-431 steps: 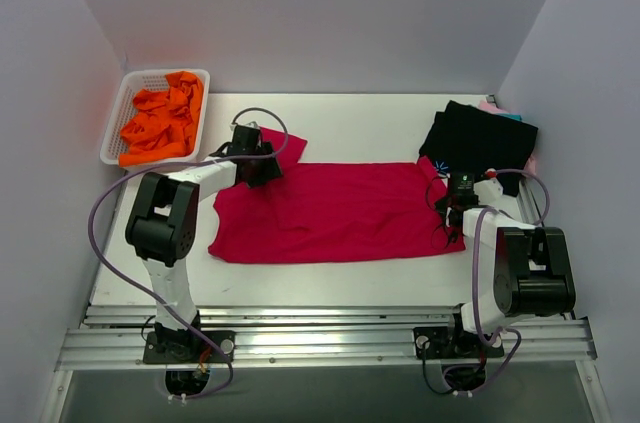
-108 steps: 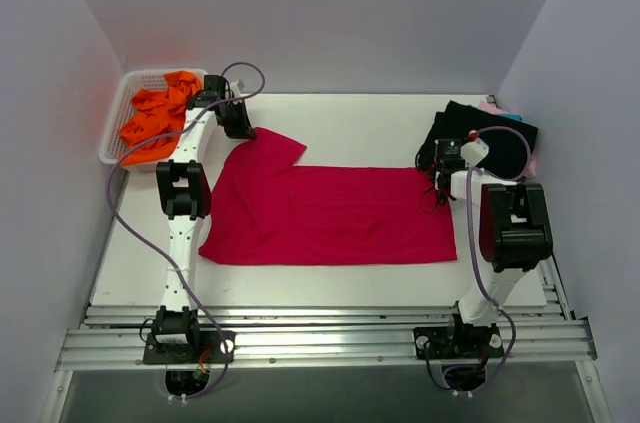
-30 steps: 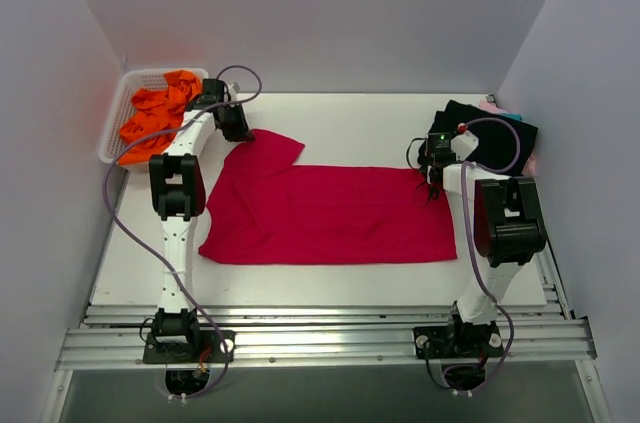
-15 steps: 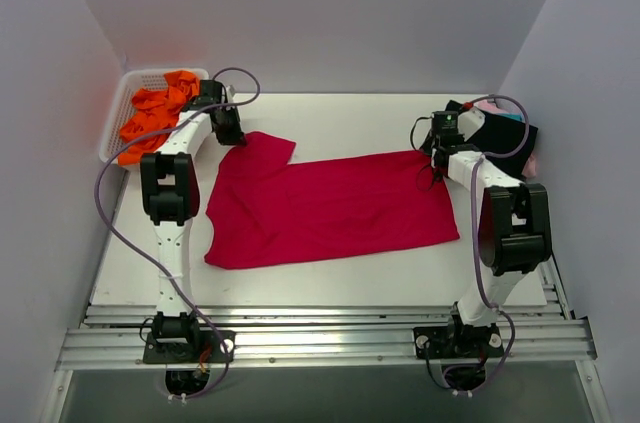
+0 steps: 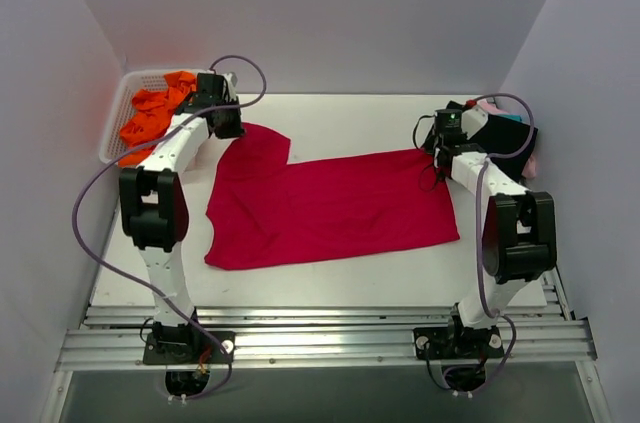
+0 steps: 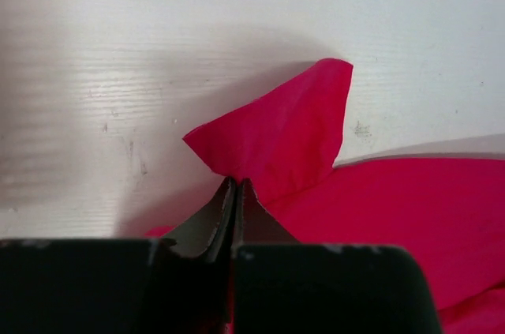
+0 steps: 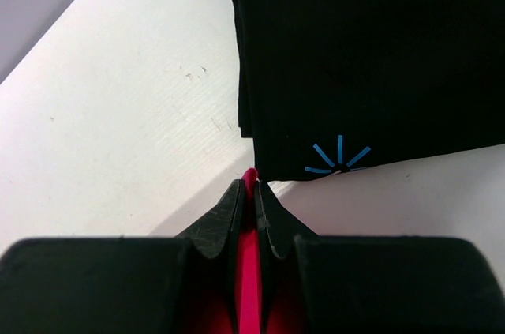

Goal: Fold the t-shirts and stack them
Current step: Fold the other side of the tshirt into a rectangle

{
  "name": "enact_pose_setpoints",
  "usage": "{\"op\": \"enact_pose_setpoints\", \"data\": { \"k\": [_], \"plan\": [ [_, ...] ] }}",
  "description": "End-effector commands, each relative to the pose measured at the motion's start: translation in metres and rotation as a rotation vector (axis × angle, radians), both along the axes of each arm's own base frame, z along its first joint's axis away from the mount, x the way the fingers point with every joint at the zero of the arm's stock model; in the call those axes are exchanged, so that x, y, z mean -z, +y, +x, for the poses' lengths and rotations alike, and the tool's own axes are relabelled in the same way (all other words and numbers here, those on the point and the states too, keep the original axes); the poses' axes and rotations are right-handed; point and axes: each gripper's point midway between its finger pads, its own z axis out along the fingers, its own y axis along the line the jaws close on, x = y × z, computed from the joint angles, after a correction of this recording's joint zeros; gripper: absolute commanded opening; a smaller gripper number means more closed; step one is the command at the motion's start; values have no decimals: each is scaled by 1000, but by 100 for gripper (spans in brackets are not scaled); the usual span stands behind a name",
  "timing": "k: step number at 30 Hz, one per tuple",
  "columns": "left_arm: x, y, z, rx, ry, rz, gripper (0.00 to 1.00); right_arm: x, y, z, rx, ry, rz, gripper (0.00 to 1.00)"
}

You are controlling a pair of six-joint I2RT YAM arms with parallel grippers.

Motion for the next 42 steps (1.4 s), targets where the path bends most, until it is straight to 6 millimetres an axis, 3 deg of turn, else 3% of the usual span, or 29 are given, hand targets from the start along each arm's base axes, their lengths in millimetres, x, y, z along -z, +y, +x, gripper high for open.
{"op": "enact_pose_setpoints", "data": {
  "k": [1, 3, 4, 5, 6, 7, 8, 9, 10, 11, 12, 13, 14, 15, 16, 17, 21, 23, 24, 25, 26, 27, 28, 32, 33, 37, 42],
  "plan": [
    [-48, 9, -13, -22, -136, 54, 2, -20, -2, -4, -2, -33, -9, 0],
    [-50, 13, -25, -38, -149, 69, 2, -22, -3, -6, 1, -36, -11, 0],
    [-66, 14, -32, -50, -188, 65, 2, -19, -3, -9, 1, -30, -12, 0],
    [-53, 16, -45, -49, -157, 71, 2, -19, -3, -10, 1, -31, -10, 0],
    [-54, 24, -50, -79, -163, 99, 2, -21, -4, -12, 4, -35, -9, 0],
    [-69, 25, -58, -84, -197, 99, 2, -18, -5, -15, 6, -25, -12, 0],
    [-57, 28, -70, -90, -170, 111, 2, -18, -6, -17, 7, -25, -10, 0],
    [-57, 32, -77, -105, -173, 121, 2, -20, -7, -20, 9, -30, -9, 0],
    [-73, 31, -86, -111, -213, 112, 2, -19, -7, -23, 12, -29, -8, 0],
    [-61, 33, -99, -114, -189, 123, 2, -13, -8, -29, 15, -14, -7, 0],
    [-62, 33, -108, -117, -194, 124, 2, -19, -9, -33, 17, -29, -3, 0],
    [-80, 35, -118, -136, -248, 113, 2, -18, -10, -38, 22, -27, -2, 0],
    [-79, 30, -129, -129, -255, 115, 2, -7, -9, -51, 27, -6, 1, 0],
    [-62, 29, -145, -125, -231, 126, 2, -17, -12, -59, 38, -35, 2, 0],
    [-79, 29, -158, -152, -290, 109, 2, -17, -12, -67, 46, -41, 4, 0],
    [-77, 16, -170, -131, -299, 101, 2, -13, -13, -86, 56, -47, 12, 0],
    [-50, -4, -235, -115, -298, 27, 2, -2, -17, -135, 97, -65, 21, 0],
    [-37, -8, -253, -137, -263, 5, 5, -3, -22, -152, 129, -86, 22, 2],
    [-25, -2, -265, -160, -213, 24, 17, 11, -24, -165, 153, -59, 32, 14],
    [-16, 3, -271, -198, -177, 35, 40, 14, -26, -170, 172, -59, 33, 40],
    [-13, 16, -272, -258, -177, 82, 61, 16, -26, -173, 180, -61, 38, 83],
    [-5, 21, -279, -279, -146, 113, 83, 21, -26, -176, 195, -46, 45, 99],
    [-5, 21, -279, -310, -144, 97, 94, 23, -27, -177, 210, -35, 45, 100],
    [-14, 15, -278, -349, -194, 73, 94, 24, -20, -171, 221, -19, 28, 100],
    [-21, 17, -278, -372, -219, 55, 94, 21, -7, -169, 186, -25, 20, 100],
    [-24, 14, -281, -377, -262, -23, 94, -6, 12, -158, 154, -86, -20, 100],
    [0, 18, -288, -443, -232, -54, 95, -10, 26, -151, 90, -80, -47, 97]
  ]
}}
